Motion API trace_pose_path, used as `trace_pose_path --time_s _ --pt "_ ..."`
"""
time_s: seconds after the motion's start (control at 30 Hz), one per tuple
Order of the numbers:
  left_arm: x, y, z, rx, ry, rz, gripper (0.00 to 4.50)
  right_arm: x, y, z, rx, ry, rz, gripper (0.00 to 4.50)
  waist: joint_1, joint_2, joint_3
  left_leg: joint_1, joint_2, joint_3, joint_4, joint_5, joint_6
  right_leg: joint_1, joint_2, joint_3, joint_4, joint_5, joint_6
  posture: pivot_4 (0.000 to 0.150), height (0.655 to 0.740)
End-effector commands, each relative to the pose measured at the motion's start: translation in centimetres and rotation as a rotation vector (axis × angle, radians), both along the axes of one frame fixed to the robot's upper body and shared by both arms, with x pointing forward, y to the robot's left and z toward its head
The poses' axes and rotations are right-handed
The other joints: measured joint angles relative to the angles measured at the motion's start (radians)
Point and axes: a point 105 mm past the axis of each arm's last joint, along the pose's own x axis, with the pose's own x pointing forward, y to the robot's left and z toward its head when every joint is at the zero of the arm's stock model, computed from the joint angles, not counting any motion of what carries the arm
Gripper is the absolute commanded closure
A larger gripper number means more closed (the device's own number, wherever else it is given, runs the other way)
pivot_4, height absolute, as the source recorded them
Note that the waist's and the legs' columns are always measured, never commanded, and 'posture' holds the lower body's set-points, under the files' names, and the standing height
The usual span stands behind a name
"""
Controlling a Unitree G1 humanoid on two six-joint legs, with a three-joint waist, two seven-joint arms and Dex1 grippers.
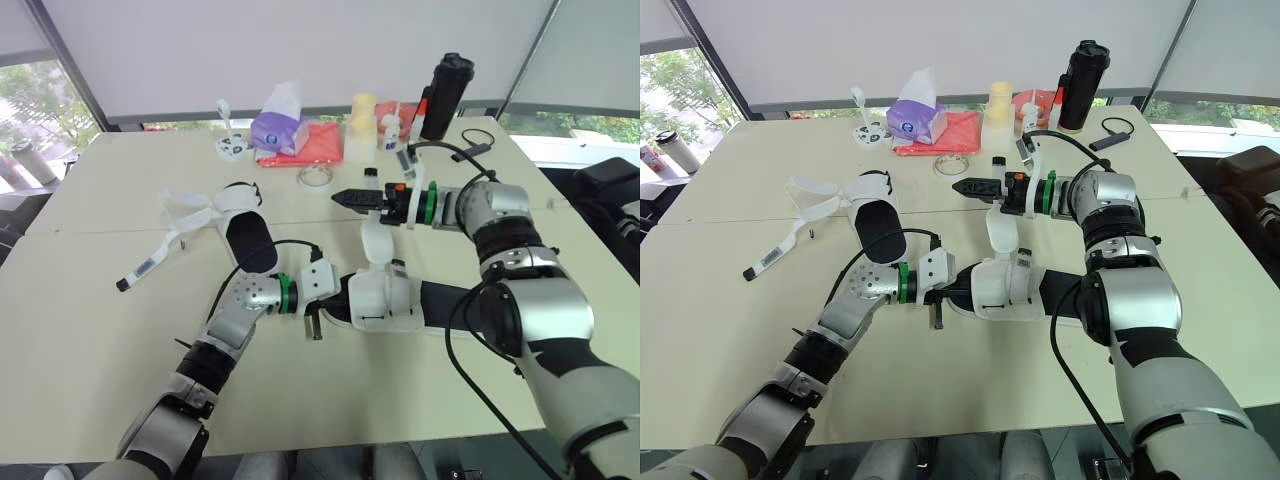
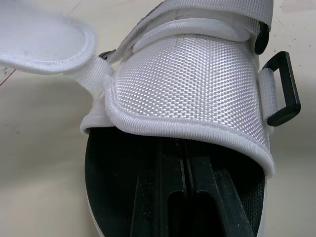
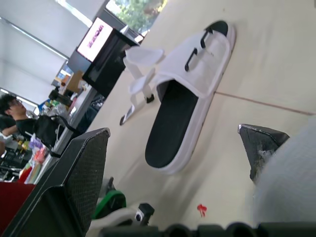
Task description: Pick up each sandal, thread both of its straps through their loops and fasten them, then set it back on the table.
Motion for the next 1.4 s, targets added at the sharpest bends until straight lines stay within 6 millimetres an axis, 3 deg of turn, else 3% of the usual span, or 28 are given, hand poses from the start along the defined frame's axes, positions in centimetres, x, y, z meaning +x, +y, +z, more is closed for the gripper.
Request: trace_pose_path --time_s 0.03,0.27,0.3,0.4,0.6,0.83,0.9,1.0,1.17,1.4 --pt "0.1 -0.1 -0.1 0.011 -0.01 0.003 4.5 0.3 0.2 2.5 0.028 -0.071 -0.002 0.02 0.0 0.0 0.0 0.0 0.0 0.0 0.0 0.0 0.0 0.0 0.0 0.0 0.0 0.0 0.0 0.15 0.74" --pt "0.0 -0.2 -0.1 0.012 -0.011 -0.003 4.5 0.4 0.0 2.9 0.03 -0.081 -0.015 0.02 0.0 0.0 0.0 0.0 0.0 0.0 0.0 0.0 0.0 0.0 0.0 0.0 0.0 0.0 0.0 0.15 0.74" --pt "0.0 -0.2 -0.1 0.013 -0.011 -0.005 4.5 0.4 -0.1 3.0 0.033 -0.083 -0.015 0.26 0.0 0.0 0.0 0.0 0.0 0.0 0.0 0.0 0.0 0.0 0.0 0.0 0.0 0.0 0.0 0.15 0.74" --pt "0.0 -0.2 -0.1 0.013 -0.012 -0.006 4.5 0.4 -0.2 3.3 0.034 -0.092 -0.016 1.32 0.0 0.0 0.0 0.0 0.0 0.0 0.0 0.0 0.0 0.0 0.0 0.0 0.0 0.0 0.0 0.15 0.74" --pt "0.0 -0.3 -0.1 0.014 -0.015 -0.011 4.5 0.5 -0.3 4.1 0.042 -0.117 -0.025 4.48 0.0 0.0 0.0 0.0 0.0 0.0 0.0 0.0 0.0 0.0 0.0 0.0 0.0 0.0 0.0 0.15 0.74" --pt "-0.1 -0.4 -0.1 0.014 -0.014 -0.013 4.5 0.3 -0.8 4.9 -0.019 -0.197 -0.026 4.48 0.0 0.0 0.0 0.0 0.0 0.0 0.0 0.0 0.0 0.0 0.0 0.0 0.0 0.0 0.0 0.15 0.74" --pt "-0.1 -0.3 -0.1 0.014 -0.014 -0.013 4.5 -0.5 -0.9 4.5 -0.159 -0.345 -0.007 4.48 0.0 0.0 0.0 0.0 0.0 0.0 0.0 0.0 0.0 0.0 0.0 0.0 0.0 0.0 0.0 0.15 0.74" --pt "0.0 -0.1 -0.2 0.014 -0.006 -0.009 4.5 -4.9 0.1 2.5 -0.321 -0.514 0.096 4.48 0.007 0.0 0.0 0.0 0.0 -0.001 0.0 0.0 0.0 0.0 0.0 0.0 0.0 0.0 0.0 0.15 0.74" --pt "0.1 0.0 -0.2 0.009 0.01 -0.005 4.5 -10.7 1.4 1.4 -0.366 -0.617 0.15 4.48 -0.001 0.001 0.0 -0.001 0.0 0.0 -0.001 0.0 0.0 -0.001 0.0 0.0 0.0 0.0 0.0 0.15 0.74" --pt "0.5 0.2 0.1 -0.022 0.051 0.015 4.5 -14.1 2.1 0.3 -0.446 -0.703 0.198 4.48 0.011 0.0 -0.001 0.001 0.001 -0.001 0.001 0.0 0.0 0.002 0.0 0.0 -0.002 0.0 0.0 0.15 0.74"
